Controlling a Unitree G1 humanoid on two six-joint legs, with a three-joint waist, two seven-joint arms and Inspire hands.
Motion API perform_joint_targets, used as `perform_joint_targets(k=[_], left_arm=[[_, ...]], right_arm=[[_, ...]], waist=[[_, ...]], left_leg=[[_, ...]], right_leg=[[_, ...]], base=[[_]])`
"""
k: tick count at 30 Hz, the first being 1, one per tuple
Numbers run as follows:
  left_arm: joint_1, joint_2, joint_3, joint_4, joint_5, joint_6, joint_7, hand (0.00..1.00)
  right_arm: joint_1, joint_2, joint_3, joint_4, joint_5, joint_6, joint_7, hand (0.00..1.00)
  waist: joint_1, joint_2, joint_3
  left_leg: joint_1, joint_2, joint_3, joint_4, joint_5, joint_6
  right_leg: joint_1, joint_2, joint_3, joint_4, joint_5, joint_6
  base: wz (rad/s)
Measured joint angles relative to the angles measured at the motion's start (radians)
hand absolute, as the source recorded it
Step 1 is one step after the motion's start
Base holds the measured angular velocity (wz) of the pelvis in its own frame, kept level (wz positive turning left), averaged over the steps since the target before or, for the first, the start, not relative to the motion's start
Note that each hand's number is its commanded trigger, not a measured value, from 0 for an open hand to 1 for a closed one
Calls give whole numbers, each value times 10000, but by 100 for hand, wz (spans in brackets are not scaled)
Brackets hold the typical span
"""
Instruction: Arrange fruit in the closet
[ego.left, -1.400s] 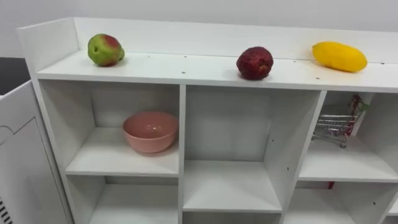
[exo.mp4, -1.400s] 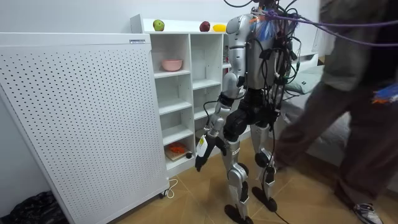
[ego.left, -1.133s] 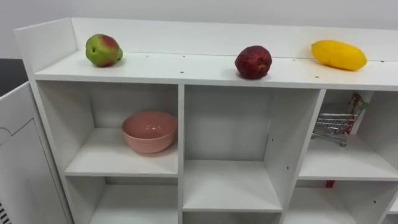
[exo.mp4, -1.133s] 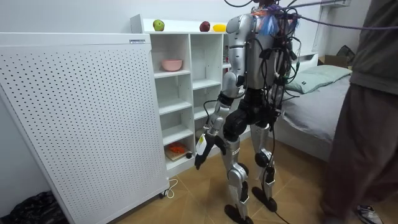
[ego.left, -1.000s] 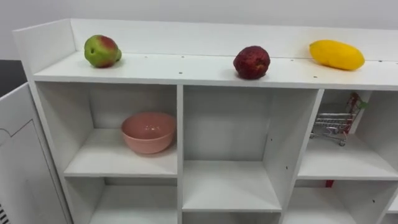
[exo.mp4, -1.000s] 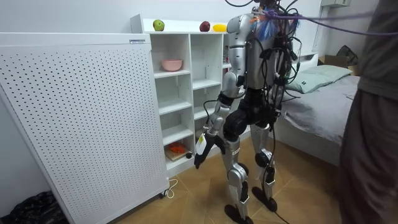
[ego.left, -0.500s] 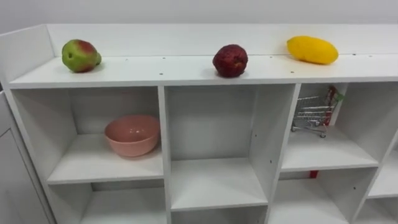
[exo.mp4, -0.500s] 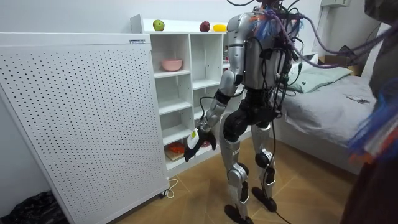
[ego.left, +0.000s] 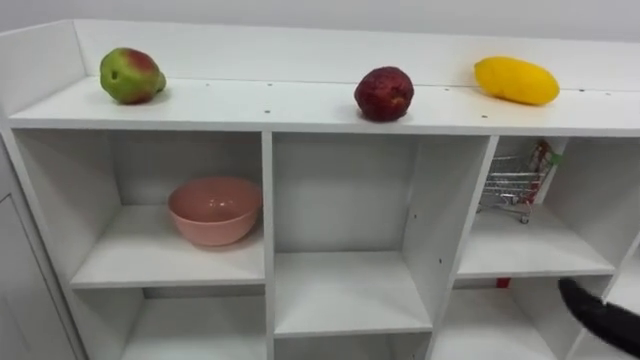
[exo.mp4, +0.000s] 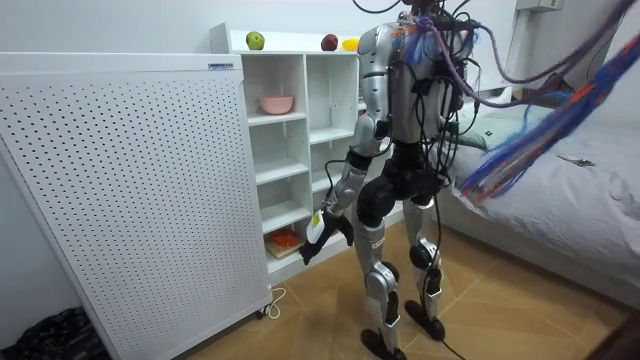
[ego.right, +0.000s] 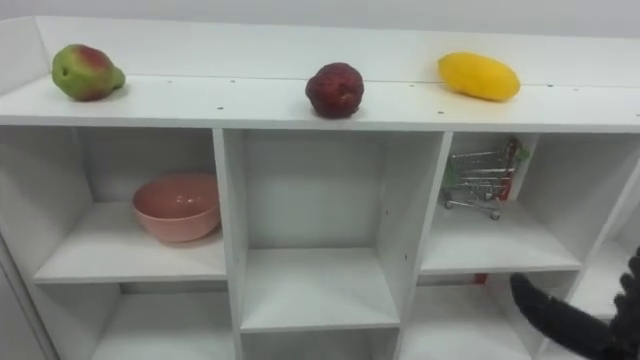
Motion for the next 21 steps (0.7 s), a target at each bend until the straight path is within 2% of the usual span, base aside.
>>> perform_joint_targets(k=[2, 10, 13, 16, 17, 21], left_arm=[[38, -20, -4, -6, 10, -13, -5, 0], [105, -18, -280, 34, 21, -13, -112, 0], [94, -17, -418, 34, 23, -14, -146, 0], [70, -6, -422, 80, 105, -15, -333, 0], [-20, -2, -418, 75, 210, -15, -388, 0], [-101, 5, -406, 76, 387, -7, -599, 0]], right_arm=[[-321, -47, 0, -328, -99, -175, -93, 0], [-1063, -235, 378, -997, -906, -269, 192, 0], [-1555, -452, 540, -1003, -899, -270, 459, 0], [-2025, -622, 743, -1009, -923, -270, 700, 0], [-2110, -786, 818, -1016, -931, -271, 752, 0], [-2448, -860, 1073, -1024, -931, -271, 893, 0]], waist=[[9, -14, 14], [21, 3, 9], [39, -2, 12], [163, -16, 18], [260, -40, 24], [439, -102, 17]], left_leg=[[-26, -1, -36, 2, 0, 0], [-127, 7, -189, 130, 6, -5], [-127, 15, -204, 189, 6, -6], [-146, 20, -208, 240, 6, -6], [-157, 20, -209, 251, 6, -6], [-183, 26, -211, 268, 8, -9]], right_leg=[[-17, 0, -11, -1, 0, 0], [1, -2, -233, 12, 0, 0], [28, -2, -239, 14, 1, -2], [34, -2, -257, 29, 8, -13], [32, -2, -252, 32, 10, -16], [13, -2, -255, 52, 11, -19]], base=[[0], [4], [0], [0], [0], [0]])
